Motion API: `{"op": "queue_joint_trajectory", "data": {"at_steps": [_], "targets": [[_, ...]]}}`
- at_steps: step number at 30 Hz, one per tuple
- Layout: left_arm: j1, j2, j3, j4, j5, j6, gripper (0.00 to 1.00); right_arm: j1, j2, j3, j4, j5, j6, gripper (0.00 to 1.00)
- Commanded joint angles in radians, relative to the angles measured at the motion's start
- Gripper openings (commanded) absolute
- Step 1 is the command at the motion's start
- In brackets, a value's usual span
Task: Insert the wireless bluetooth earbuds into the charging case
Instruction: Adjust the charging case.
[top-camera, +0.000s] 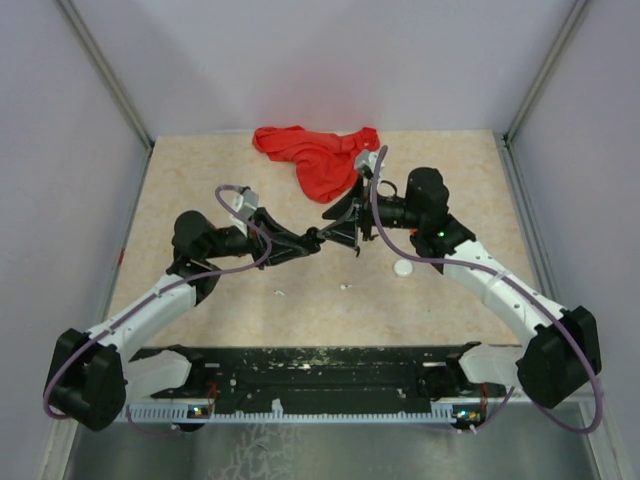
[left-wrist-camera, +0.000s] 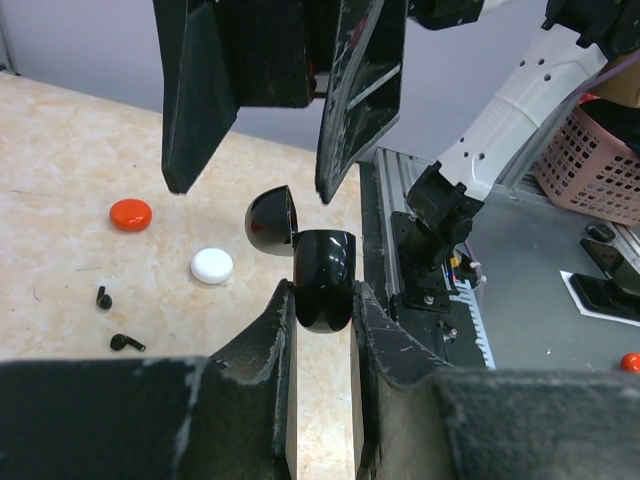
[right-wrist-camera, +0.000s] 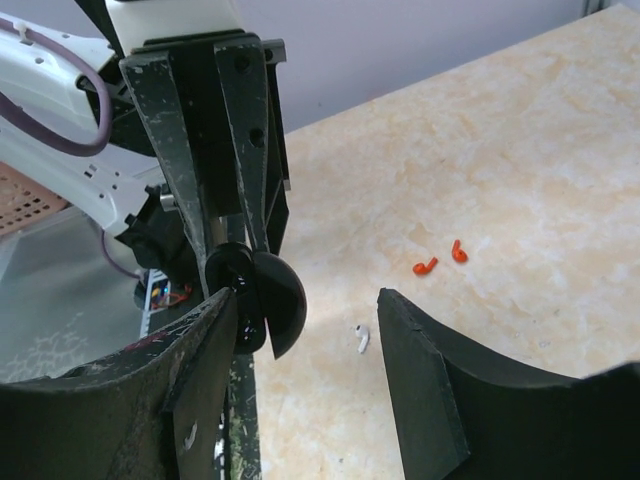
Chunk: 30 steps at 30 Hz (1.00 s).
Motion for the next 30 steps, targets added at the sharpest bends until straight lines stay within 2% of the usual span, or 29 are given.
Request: {"op": "queue_joint_trajectory", "data": {"at_steps": [1,7,20,25,30], "targets": [[-0.003,-0.012,-0.017,0.076,0.011,-0.028,0.01,0.015,0.010,-0.008,0.078,-0.047,0.011,0.57],[-0.003,0.012,-0.028,0.160,0.032,-0.079,0.01,0.023,0.027,-0.010,0.100,-0.062,0.011,0.51],[-0.004,0.020,-0.031,0.184,0.041,-0.104,0.01,0.041,0.047,-0.004,0.126,-0.113,0.009,0.41],[-0.003,0.019,-0.029,0.186,0.046,-0.101,0.02,0.042,0.056,0.012,0.119,-0.136,0.007,0.28],[-0.003,0.018,-0.021,0.155,0.055,-0.082,0.08,0.042,0.045,0.047,0.009,-0.143,-0.062,0.15]]}}
